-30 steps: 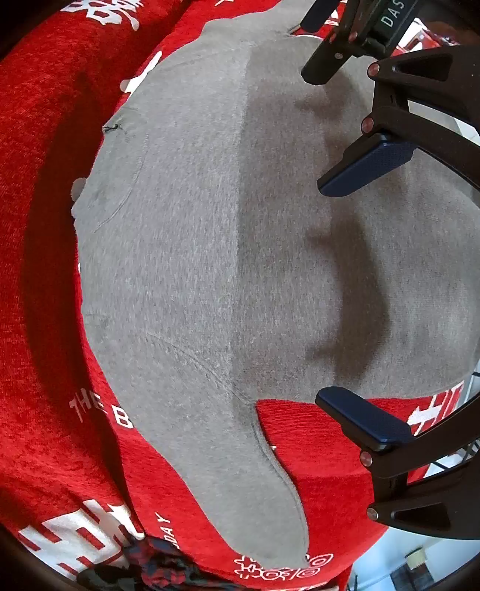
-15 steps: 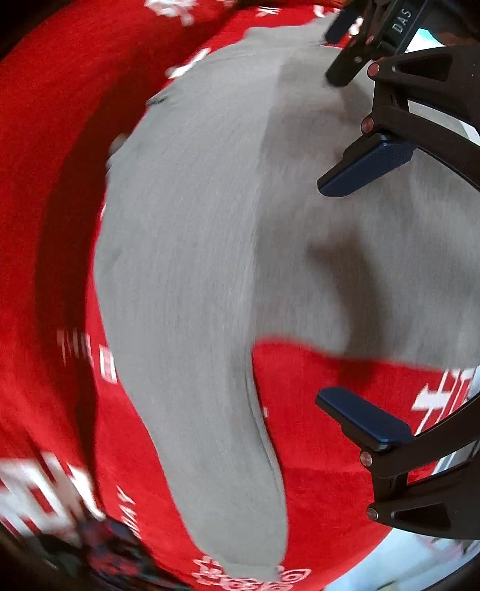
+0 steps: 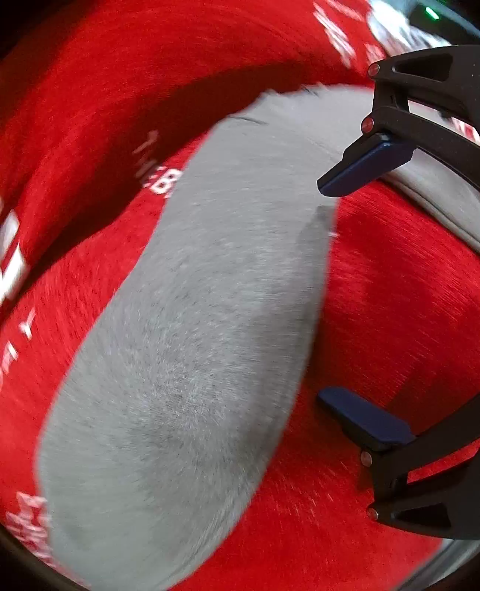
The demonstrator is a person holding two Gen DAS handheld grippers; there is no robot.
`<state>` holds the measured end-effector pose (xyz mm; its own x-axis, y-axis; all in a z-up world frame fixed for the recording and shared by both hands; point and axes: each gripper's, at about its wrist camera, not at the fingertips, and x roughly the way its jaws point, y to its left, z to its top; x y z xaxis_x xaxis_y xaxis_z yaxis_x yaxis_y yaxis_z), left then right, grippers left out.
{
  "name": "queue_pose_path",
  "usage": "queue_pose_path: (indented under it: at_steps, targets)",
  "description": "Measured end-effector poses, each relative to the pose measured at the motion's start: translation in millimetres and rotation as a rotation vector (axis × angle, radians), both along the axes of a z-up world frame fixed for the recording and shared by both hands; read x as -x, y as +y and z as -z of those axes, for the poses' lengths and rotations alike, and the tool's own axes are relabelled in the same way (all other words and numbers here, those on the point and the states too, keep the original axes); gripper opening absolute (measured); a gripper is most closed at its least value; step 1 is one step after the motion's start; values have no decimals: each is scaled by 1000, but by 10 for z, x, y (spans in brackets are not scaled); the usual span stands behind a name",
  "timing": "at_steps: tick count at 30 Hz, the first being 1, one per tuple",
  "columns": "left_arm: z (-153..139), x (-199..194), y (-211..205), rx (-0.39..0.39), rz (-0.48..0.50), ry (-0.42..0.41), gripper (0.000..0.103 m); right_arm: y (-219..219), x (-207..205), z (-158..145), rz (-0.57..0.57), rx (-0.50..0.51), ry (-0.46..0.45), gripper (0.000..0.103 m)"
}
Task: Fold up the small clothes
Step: 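Grasp the sleeve cuff with the left gripper and lift it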
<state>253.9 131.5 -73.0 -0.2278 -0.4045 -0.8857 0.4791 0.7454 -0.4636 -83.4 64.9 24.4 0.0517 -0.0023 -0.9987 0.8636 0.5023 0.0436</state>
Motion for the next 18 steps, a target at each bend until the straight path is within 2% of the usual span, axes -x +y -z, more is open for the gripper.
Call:
queue_pose_path:
  at_steps: [3, 6, 10, 11, 13, 14, 15, 16, 17, 18]
  targets:
    - [82, -147, 4, 78, -94, 72, 103, 102, -113, 30, -23, -10, -1, 101]
    - [29, -250, 6, 118, -145, 62, 100, 192, -220, 42, -42, -18, -4, 101]
    - [-246, -460, 125, 106, -218, -124, 93, 270, -343, 41, -67, -11, 0, 101]
    - [-282, -557, 193, 101, -245, -147, 91, 290, -376, 39, -76, -7, 0, 101]
    - [-291, -735, 322, 100, -283, -152, 73, 341, -441, 35, -95, -9, -3, 101]
    - [-293, -828, 392, 116, -294, -141, 70, 369, -467, 39, -103, -13, -4, 101]
    - [-295, -894, 451, 131, -302, -132, 63, 393, -486, 41, -107, -16, -4, 101]
    - [-293, -939, 487, 124, -307, -136, 49, 411, -501, 46, -110, -19, -3, 101]
    - [-285, -974, 492, 101, -304, -145, 40, 422, -513, 55, -111, -22, -3, 101]
    - [-281, -1008, 517, 87, -302, -154, 23, 432, -521, 56, -110, -23, -2, 101]
